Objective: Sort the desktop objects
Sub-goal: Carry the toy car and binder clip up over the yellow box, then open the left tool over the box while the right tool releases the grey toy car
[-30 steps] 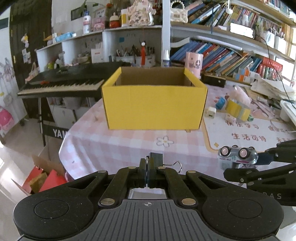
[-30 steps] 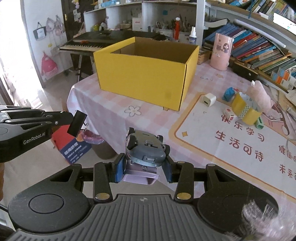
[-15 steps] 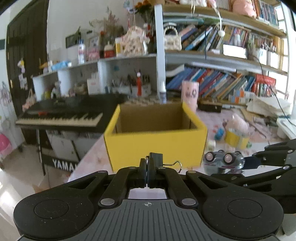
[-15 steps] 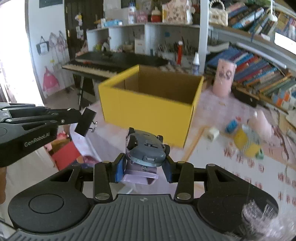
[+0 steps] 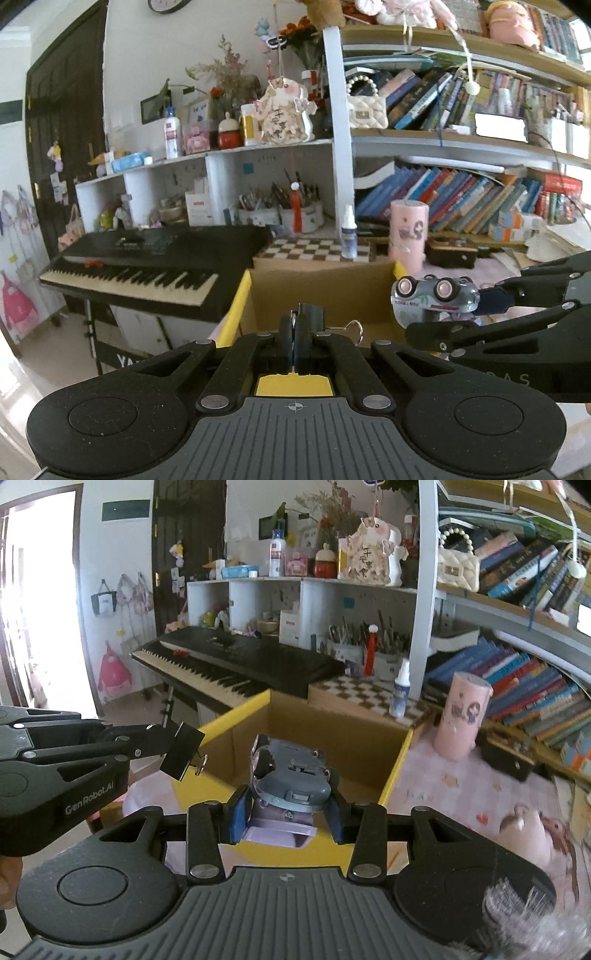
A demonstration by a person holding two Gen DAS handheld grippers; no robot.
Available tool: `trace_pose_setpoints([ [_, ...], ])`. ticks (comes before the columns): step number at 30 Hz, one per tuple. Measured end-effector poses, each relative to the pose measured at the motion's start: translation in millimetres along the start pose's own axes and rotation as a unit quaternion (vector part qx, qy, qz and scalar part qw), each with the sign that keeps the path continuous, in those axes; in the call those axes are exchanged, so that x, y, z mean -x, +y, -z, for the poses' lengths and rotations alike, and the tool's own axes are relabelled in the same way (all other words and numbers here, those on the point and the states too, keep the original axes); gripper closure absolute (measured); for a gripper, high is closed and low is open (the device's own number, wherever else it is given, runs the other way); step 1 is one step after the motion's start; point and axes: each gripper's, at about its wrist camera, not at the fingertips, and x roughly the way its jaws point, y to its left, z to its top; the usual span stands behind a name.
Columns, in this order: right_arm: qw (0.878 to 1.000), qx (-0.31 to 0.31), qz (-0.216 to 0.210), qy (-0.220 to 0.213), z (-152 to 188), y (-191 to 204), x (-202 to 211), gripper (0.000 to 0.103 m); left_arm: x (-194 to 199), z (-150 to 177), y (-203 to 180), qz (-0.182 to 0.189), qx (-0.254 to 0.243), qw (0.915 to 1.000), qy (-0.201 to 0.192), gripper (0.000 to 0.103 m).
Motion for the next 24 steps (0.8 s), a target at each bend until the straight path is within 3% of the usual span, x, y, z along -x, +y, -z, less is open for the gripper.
trace_pose_setpoints([
  [4, 1.0, 0.019, -0.011, 0.004, -14.5, -17.9, -26.0, 0.063, -33.1, -9.0, -2.6, -0.017, 0.003, 0.9998, 0.01, 0.103],
  [14, 0.993, 0.096, -0.044, 0.057, -22.3, -44.5, -96.5, 0.063, -97.2, 1.4, -9.1, -0.049, -0.004, 0.9958, 0.077, 0.103],
  [24, 0.971, 0.18, -0.085, 0.131, -23.4, -47.5, -153.8, 0.063, -124.5, 17.9, -16.6, -0.064, -0.006, 0.99, 0.125, 0.103],
])
